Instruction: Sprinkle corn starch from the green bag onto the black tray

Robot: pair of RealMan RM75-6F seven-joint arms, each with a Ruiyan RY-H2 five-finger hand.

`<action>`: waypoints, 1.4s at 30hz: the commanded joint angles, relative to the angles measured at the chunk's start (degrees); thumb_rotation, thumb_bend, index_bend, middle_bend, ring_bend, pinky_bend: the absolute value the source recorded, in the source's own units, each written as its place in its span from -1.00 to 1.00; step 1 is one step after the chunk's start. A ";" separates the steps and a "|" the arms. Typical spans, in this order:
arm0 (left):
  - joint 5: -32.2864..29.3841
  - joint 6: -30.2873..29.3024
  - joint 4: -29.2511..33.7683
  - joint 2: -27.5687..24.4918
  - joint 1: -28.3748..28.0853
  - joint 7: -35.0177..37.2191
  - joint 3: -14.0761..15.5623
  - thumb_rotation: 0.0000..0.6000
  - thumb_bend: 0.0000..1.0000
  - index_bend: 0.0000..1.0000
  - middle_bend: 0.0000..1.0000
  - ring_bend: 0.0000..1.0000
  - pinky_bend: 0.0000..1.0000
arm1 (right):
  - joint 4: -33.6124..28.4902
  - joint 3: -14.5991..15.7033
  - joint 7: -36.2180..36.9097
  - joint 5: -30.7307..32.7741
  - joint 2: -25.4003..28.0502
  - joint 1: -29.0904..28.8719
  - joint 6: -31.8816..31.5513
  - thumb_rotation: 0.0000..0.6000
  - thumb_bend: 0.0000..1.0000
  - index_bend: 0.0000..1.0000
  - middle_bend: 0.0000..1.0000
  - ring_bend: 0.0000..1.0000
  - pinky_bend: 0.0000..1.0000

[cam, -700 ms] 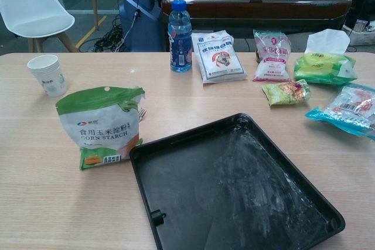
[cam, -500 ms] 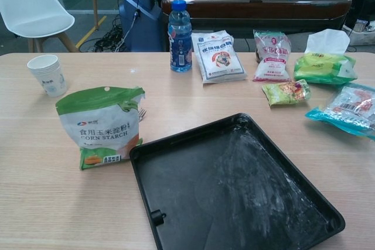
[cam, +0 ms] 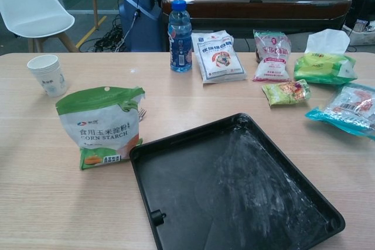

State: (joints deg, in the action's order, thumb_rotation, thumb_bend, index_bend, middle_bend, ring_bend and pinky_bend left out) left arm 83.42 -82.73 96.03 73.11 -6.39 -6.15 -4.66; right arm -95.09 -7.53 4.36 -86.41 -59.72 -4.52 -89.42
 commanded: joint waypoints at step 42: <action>-2.53 29.05 -26.10 21.86 -24.59 22.72 -2.08 1.00 -0.70 -0.73 -0.70 -0.54 -0.44 | -0.97 0.40 -0.35 2.97 1.18 2.32 -0.35 1.00 -0.86 -0.16 -0.29 -0.66 -0.63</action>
State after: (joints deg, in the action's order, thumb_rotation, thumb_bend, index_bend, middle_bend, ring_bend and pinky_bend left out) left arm 81.00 -53.83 70.23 94.67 -30.75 16.47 -6.83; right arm -96.05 -7.14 4.01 -83.45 -58.54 -2.21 -89.77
